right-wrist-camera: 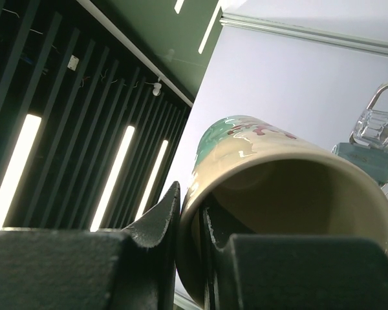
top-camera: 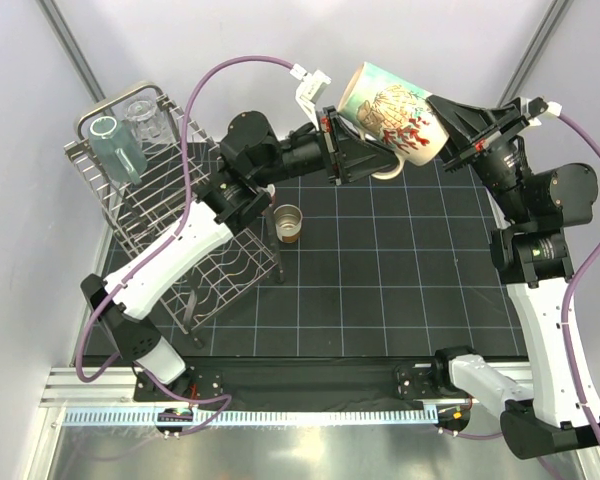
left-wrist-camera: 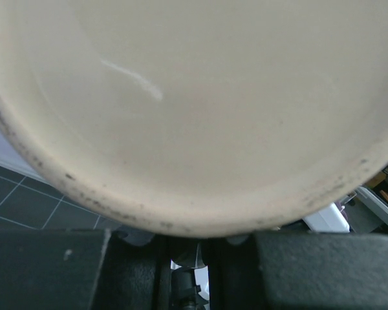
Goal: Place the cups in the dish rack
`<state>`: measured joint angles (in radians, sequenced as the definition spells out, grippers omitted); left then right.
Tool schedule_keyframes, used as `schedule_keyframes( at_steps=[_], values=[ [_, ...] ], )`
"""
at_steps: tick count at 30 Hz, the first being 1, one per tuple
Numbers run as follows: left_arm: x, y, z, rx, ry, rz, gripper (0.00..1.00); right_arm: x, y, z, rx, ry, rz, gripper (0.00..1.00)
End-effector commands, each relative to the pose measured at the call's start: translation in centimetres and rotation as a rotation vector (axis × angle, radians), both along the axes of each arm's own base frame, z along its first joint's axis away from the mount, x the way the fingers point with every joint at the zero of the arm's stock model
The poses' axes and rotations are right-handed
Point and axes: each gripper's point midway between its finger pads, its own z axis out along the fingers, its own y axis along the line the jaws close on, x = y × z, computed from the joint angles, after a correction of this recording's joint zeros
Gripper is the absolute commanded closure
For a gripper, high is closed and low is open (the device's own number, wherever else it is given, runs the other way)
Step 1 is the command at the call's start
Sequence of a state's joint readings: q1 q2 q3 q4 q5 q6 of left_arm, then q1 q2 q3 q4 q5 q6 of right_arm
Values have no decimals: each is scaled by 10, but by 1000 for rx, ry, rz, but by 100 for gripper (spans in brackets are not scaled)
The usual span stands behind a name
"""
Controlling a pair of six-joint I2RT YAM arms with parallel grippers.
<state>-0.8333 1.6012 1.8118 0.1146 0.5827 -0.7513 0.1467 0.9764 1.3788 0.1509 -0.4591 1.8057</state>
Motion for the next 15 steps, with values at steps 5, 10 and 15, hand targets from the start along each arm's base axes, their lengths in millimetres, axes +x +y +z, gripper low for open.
schedule_keyframes(
  at_steps=[5, 10, 15],
  values=[
    [-12, 34, 55, -130, -94, 110, 100, -37, -1, 25, -26, -181, -7, 92],
    [-15, 51, 67, -150, -124, 176, 100, -32, -1, 14, -24, -162, -14, 82],
    [-18, 58, 67, -138, -143, 193, 100, -29, 0, 10, -31, -155, -15, 70]
  ],
)
